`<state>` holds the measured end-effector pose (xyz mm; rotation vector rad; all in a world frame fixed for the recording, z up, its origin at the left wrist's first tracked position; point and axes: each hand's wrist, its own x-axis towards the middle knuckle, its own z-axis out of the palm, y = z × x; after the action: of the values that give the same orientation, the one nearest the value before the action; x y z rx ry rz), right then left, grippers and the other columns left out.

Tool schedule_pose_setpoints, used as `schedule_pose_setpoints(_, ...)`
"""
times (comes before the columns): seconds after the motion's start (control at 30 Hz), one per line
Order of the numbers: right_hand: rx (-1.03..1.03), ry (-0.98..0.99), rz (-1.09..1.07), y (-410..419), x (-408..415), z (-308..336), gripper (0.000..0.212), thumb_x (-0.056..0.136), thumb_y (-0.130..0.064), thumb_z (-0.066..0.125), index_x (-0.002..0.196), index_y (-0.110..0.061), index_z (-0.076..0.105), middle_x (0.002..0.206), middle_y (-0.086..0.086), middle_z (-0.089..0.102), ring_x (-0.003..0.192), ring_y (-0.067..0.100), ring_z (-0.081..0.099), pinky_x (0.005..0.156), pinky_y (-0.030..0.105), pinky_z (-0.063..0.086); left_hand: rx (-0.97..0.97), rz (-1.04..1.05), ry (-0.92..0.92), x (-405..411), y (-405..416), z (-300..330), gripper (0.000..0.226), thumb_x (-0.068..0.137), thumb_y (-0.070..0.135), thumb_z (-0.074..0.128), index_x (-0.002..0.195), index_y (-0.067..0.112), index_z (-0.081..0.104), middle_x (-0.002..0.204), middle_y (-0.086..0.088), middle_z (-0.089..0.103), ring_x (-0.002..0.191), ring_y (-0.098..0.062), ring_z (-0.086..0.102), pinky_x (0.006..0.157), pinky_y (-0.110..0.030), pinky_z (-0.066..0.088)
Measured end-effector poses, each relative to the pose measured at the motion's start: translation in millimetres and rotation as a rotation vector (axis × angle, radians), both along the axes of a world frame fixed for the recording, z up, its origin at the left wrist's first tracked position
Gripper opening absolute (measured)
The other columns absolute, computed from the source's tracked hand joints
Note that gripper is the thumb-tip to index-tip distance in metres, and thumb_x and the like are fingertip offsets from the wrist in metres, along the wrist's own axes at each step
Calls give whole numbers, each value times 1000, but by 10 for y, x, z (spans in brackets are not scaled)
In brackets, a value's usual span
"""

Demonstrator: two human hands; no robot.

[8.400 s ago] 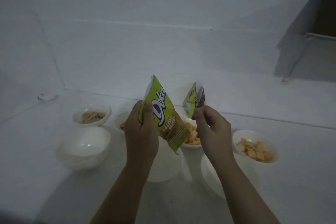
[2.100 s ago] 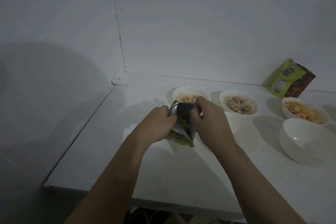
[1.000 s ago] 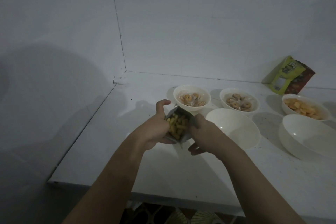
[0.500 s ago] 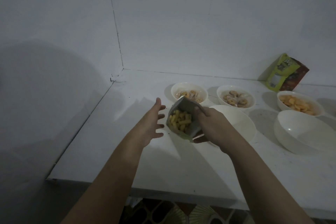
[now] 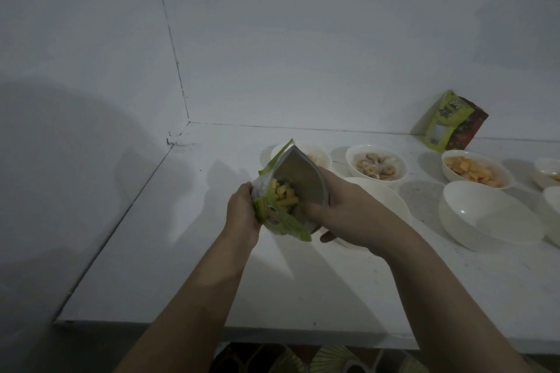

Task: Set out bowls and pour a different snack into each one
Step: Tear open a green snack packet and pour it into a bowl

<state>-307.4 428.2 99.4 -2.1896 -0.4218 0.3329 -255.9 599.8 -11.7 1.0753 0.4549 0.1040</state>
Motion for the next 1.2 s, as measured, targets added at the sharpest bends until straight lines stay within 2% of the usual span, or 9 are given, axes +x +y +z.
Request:
schedule_pose_setpoints(0.07, 4, 29, 1, -55, 18, 1, 64, 87, -10, 57, 139, -44, 41, 95, -8, 69, 74, 11, 71, 63, 30, 63, -27, 6, -4, 44, -30, 21, 31, 100, 20, 34, 84, 7, 57, 79, -13, 59, 75, -26, 60, 57, -28, 54)
schedule_pose_setpoints(0.17, 0, 3, -60, -160, 66, -7, 66, 85, -12, 59, 143, -40, 41, 89, -6, 70, 72, 13, 71, 63, 30, 62, -79, -21, -12, 112, -88, 30, 35, 102, 25, 34, 107, 5, 62, 93, -12, 65, 93, -29, 62, 86, -42, 53)
schedule_pose_setpoints(0.23, -78, -62, -69, -221, 112, -6, 61, 84, -22, 61, 140, -40, 46, 88, -6, 71, 80, 17, 70, 71, 37, 62, -76, -21, -7, 137, -139, 47, 36, 102, 26, 35, 110, 4, 62, 97, -13, 66, 100, -31, 61, 92, -44, 50)
schedule_pose_setpoints(0.33, -161, -228, -103, -282, 236, 3, 31, 93, -44, 52, 122, -41, 63, 92, -12, 71, 91, 12, 66, 80, 39, 56, -66, -35, -35, 197, -209, 87, 45, 103, 28, 34, 125, -3, 58, 111, -18, 65, 111, -37, 59, 100, -49, 46)
schedule_pose_setpoints(0.43, -213, -392, -209, -302, 357, 35, 43, 100, -50, 38, 80, -26, 68, 71, -6, 65, 77, 18, 62, 69, 35, 51, -68, -28, -53, 276, -269, 140, 44, 103, 26, 35, 128, -3, 57, 113, -18, 64, 114, -37, 58, 103, -51, 44)
schedule_pose_setpoints(0.57, -211, -442, -240, -435, 512, 48, 49, 102, -46, 38, 73, -15, 63, 64, 0, 61, 71, 22, 61, 67, 39, 52, -54, -47, -88, 415, -372, 222, 38, 103, 26, 33, 106, 7, 66, 98, -12, 68, 97, -30, 64, 93, -44, 50)
schedule_pose_setpoints(0.7, -64, -344, -138, -641, 595, 171, 26, 99, -42, 49, 102, -34, 74, 73, -18, 68, 63, -9, 58, 66, 19, 45, 49, -11, -76, 529, -505, 319, 38, 103, 29, 32, 111, 8, 62, 99, -13, 66, 88, -24, 65, 88, -41, 54)
schedule_pose_setpoints(0.87, 182, -280, -168, -822, 714, 226, 28, 99, -47, 48, 113, -36, 71, 98, -25, 68, 94, -15, 58, 74, 5, 41, 179, 174, -20, 724, -595, 355, 21, 98, 24, 35, 86, 16, 51, 89, -6, 56, 82, -19, 56, 71, -30, 45)
schedule_pose_setpoints(1.2, 172, -343, -315, -1004, 1129, 7, 17, 94, -25, 58, 102, -25, 73, 86, -11, 72, 82, 9, 66, 77, 45, 59, 503, 509, -108, 714, -796, 400, 33, 105, 32, 29, 78, 18, 41, 77, 3, 50, 68, -10, 49, 63, -25, 42)
